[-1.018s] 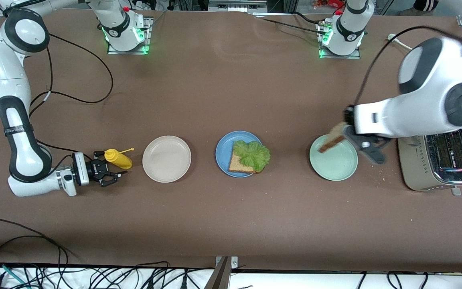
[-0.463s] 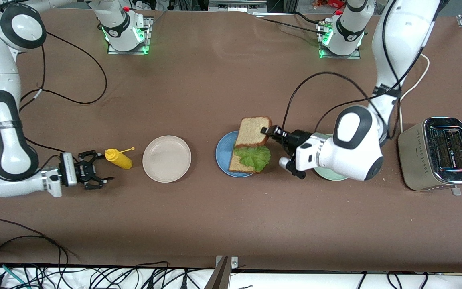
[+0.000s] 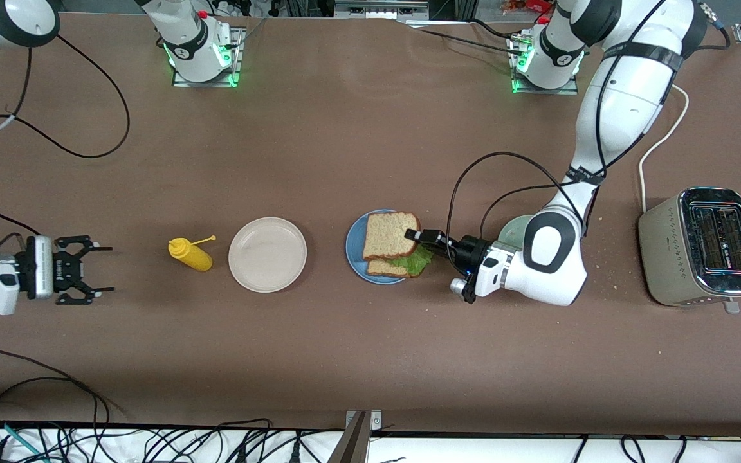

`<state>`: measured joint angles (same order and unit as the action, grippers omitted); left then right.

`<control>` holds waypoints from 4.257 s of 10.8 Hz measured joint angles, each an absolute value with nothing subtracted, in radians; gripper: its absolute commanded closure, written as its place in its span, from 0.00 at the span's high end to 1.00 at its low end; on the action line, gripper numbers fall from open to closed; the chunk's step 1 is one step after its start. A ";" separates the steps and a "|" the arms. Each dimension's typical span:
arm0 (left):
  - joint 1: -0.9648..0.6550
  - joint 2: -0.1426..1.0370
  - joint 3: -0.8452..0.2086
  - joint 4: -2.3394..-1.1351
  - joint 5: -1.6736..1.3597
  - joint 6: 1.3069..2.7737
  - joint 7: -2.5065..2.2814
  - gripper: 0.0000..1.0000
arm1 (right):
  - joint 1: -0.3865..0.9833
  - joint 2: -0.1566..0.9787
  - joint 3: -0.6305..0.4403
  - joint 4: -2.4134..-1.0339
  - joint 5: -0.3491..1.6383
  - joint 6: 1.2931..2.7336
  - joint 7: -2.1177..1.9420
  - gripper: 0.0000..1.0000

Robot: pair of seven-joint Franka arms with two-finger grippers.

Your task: Make sandwich in blue plate with both arms

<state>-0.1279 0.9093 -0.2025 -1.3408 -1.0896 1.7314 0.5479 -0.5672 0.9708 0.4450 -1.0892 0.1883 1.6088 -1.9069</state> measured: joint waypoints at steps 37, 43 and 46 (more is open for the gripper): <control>0.013 -0.011 -0.183 -1.596 0.036 1.572 -0.002 1.00 | 0.057 0.019 -0.080 -1.489 -0.074 1.546 -0.188 1.00; 0.013 -0.011 -0.184 -1.596 0.036 1.565 -0.002 1.00 | 0.064 0.019 -0.077 -1.488 -0.075 1.544 -0.188 1.00; 0.013 -0.011 -0.184 -1.596 0.036 1.558 -0.003 1.00 | 0.070 0.019 -0.076 -1.488 -0.075 1.544 -0.188 1.00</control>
